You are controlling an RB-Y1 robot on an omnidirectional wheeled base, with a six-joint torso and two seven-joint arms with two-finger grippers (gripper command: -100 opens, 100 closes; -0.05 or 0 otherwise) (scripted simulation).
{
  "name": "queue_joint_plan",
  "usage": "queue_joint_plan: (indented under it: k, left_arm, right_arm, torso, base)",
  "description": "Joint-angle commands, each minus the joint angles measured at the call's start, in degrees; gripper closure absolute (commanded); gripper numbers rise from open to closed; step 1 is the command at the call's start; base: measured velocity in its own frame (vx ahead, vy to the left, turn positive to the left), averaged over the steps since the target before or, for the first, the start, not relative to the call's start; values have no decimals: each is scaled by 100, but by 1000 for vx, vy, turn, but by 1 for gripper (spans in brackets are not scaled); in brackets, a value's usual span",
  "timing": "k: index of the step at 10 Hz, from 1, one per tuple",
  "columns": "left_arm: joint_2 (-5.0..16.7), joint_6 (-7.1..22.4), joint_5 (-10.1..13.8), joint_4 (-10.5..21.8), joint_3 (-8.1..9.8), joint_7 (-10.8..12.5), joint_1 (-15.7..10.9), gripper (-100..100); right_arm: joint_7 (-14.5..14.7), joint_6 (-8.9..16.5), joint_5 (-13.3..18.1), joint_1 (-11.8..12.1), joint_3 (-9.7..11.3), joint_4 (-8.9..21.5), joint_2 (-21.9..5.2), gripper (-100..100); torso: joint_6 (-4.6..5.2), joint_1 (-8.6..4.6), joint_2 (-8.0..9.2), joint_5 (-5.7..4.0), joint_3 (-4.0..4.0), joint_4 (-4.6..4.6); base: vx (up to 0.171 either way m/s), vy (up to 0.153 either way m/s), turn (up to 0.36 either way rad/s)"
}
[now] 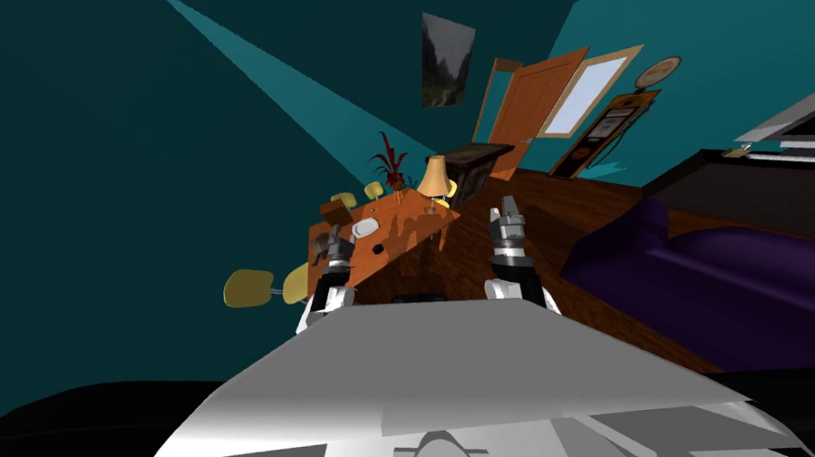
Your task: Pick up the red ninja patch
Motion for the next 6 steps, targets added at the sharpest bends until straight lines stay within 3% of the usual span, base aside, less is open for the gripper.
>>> queue_joint_plan:
  k: [1, 6]
  left_arm:
    - [118, 286, 154, 238, 73, 68, -68, -100]
    - [325, 1091, 435, 671, 199, 188, -208, -100]
  right_arm:
    - [0, 0, 0, 0, 0, 0, 0, 0]
    - [0, 0, 0, 0, 0, 0, 0, 0]
  torso:
    - [0, 0, 0, 0, 0, 0]
    - [1, 5, -1, 1, -1, -1]
  base:
    - [-11, 44, -72]
    - [-12, 45, -64]
